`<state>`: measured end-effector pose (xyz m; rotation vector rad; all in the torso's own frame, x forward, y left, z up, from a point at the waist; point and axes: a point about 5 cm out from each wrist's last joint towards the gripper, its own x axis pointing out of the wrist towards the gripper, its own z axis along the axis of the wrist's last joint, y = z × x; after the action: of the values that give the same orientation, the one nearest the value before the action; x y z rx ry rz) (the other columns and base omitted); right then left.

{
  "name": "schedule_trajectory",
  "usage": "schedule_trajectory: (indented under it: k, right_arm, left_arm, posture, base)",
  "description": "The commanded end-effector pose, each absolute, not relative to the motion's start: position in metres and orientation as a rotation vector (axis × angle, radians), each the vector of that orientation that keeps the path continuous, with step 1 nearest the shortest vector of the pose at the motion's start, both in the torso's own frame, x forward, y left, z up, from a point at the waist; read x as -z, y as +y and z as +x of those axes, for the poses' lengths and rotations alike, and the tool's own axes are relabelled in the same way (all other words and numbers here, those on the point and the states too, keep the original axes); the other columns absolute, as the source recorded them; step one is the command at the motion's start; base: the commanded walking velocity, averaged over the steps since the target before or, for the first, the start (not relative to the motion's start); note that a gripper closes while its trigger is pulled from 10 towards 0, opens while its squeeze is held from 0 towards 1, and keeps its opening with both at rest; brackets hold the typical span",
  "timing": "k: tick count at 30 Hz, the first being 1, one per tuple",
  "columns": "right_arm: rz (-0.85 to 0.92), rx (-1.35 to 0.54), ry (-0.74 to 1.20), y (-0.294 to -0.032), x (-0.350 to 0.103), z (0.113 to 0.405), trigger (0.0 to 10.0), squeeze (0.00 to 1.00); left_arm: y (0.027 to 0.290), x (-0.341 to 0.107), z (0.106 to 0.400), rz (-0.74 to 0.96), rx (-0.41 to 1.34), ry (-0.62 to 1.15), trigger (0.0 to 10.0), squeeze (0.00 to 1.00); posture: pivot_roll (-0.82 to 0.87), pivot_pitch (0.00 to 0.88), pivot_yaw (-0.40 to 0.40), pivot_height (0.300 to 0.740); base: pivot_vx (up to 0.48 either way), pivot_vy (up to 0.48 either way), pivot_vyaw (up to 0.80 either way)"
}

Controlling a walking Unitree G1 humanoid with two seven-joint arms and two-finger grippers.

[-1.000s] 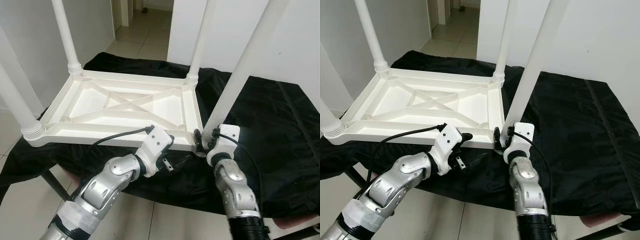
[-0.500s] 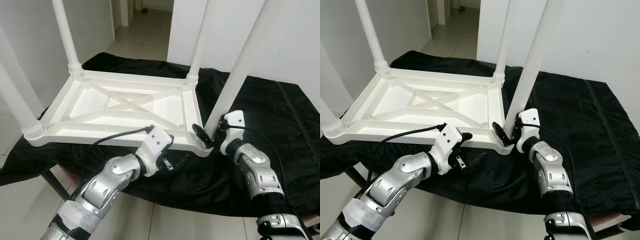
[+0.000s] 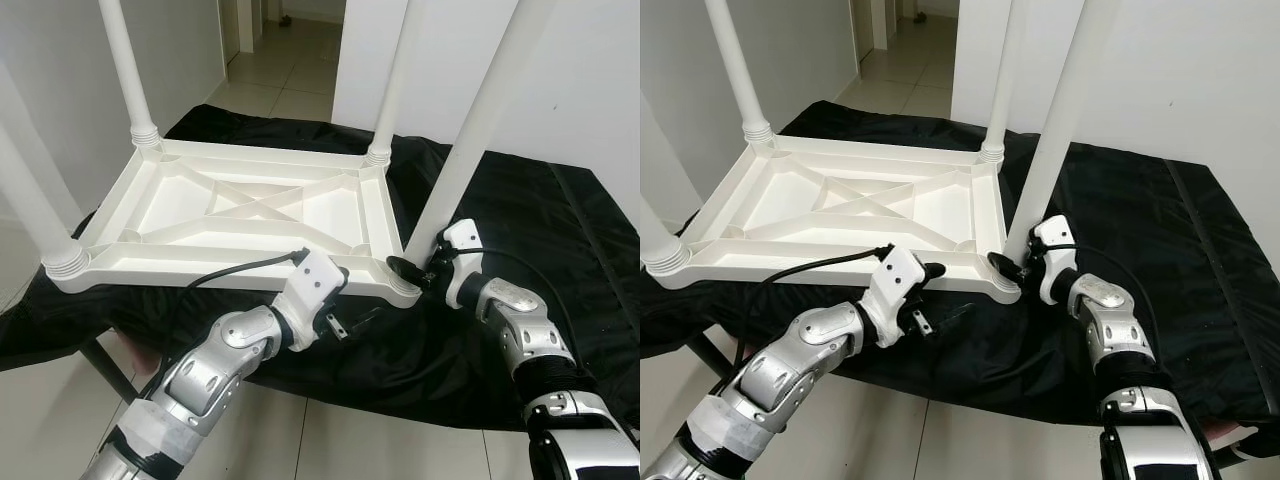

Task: Building children table

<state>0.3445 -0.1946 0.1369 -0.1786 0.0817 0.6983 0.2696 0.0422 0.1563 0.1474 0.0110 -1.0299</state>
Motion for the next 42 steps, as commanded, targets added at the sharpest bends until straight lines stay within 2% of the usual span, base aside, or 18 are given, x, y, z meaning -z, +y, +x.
schedule_trajectory:
  k: [1,3,4,10,21,24,29,34,39,42]
  right_arm:
    - [-0.197,-0.727,0.142,-0.198,-0.126,0.341,0.0,0.00]
    - [-0.191,-0.726,0.141,-0.199,-0.125,0.341,0.0,0.00]
    - [-0.180,-0.713,0.138,-0.200,-0.125,0.341,10.0,0.00]
    - [-0.147,-0.537,0.160,-0.209,-0.122,0.347,10.0,0.00]
    - [-0.024,-0.311,0.146,-0.195,-0.113,0.340,10.0,0.00]
    - [0.022,-0.149,0.150,-0.180,-0.105,0.327,10.0,0.00]
    - [0.058,-0.075,0.143,-0.166,-0.102,0.318,10.0,0.00]
    - [0.085,0.188,0.133,-0.143,-0.098,0.296,10.0,0.00]
    - [0.163,0.181,0.113,-0.130,-0.104,0.291,10.0,0.00]
    - [0.153,0.169,0.094,-0.131,-0.108,0.289,10.0,0.00]
  left_arm:
    - [0.041,-0.157,0.269,0.164,1.107,0.009,10.0,0.00]
    - [0.041,-0.157,0.269,0.163,1.107,0.009,10.0,0.00]
    - [0.041,-0.157,0.269,0.163,1.108,0.008,10.0,0.00]
    - [0.040,-0.157,0.270,0.162,1.113,0.011,10.0,0.00]
    - [0.040,-0.154,0.270,0.144,1.121,0.027,10.0,0.00]
    - [0.040,-0.151,0.269,0.136,1.129,0.039,10.0,0.00]
    - [0.039,-0.150,0.269,0.133,1.126,0.039,10.0,0.00]
    - [0.039,-0.150,0.272,0.155,1.114,0.026,10.0,0.00]
    - [0.041,-0.153,0.276,0.160,1.100,0.018,10.0,0.00]
    - [0.041,-0.153,0.276,0.165,1.102,0.018,10.0,0.00]
  posture:
    - [-0.02,0.000,-0.081,0.740]
    - [-0.02,0.000,-0.081,0.740]
    - [-0.02,0.000,-0.079,0.740]
    - [-0.03,0.000,-0.066,0.740]
    - [-0.05,0.000,-0.054,0.740]
    - [-0.05,0.000,-0.051,0.740]
    - [-0.06,0.000,-0.043,0.740]
    - [-0.07,0.000,-0.033,0.740]
    - [-0.07,0.000,-0.024,0.740]
    - [-0.07,0.000,-0.017,0.740]
  base:
    - [0.000,0.000,0.00]
    - [0.000,0.000,0.00]
    - [0.000,0.000,0.00]
    - [0.000,0.000,0.00]
    - [0.000,0.000,0.00]
    - [0.000,0.000,0.00]
    - [0.000,0.000,0.00]
    - [0.000,0.000,0.00]
    - [0.000,0.000,0.00]
    - [0.000,0.000,0.00]
